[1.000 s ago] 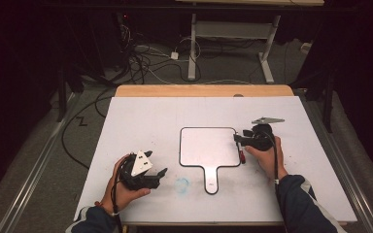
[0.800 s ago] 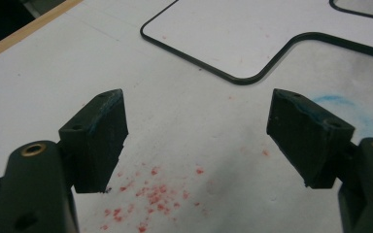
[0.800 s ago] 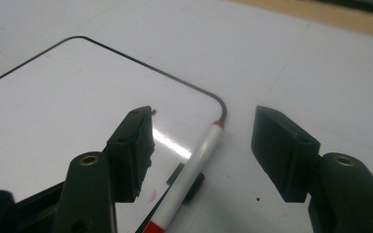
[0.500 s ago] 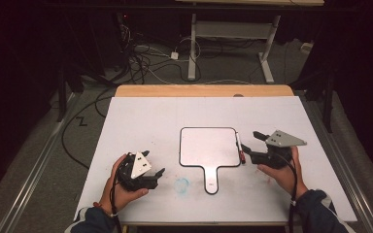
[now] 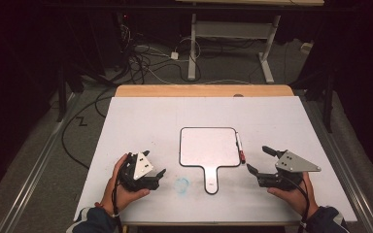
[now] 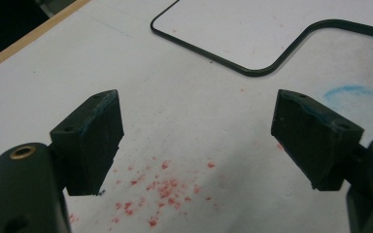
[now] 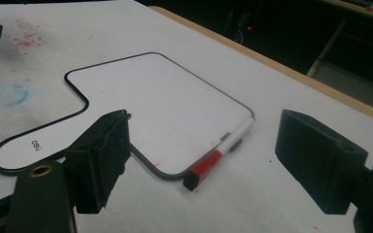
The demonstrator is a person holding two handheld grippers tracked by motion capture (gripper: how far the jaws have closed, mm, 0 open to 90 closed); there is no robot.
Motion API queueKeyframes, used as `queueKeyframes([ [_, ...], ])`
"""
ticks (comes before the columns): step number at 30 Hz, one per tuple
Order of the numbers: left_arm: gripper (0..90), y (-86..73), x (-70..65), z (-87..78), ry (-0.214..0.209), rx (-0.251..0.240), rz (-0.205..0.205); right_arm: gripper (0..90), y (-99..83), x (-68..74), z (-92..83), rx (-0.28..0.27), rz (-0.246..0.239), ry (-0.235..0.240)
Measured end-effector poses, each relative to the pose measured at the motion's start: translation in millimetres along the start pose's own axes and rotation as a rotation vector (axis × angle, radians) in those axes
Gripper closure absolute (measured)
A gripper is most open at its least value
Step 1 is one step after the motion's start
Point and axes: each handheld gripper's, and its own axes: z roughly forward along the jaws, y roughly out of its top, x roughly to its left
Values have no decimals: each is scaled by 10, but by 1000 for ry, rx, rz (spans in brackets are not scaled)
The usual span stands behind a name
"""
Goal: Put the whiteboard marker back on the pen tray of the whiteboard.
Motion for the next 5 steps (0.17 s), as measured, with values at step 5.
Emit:
queueKeyframes([
  [5,180,6,3,7,0,-3,-3,217,3,8,-7,-6,-4,0],
])
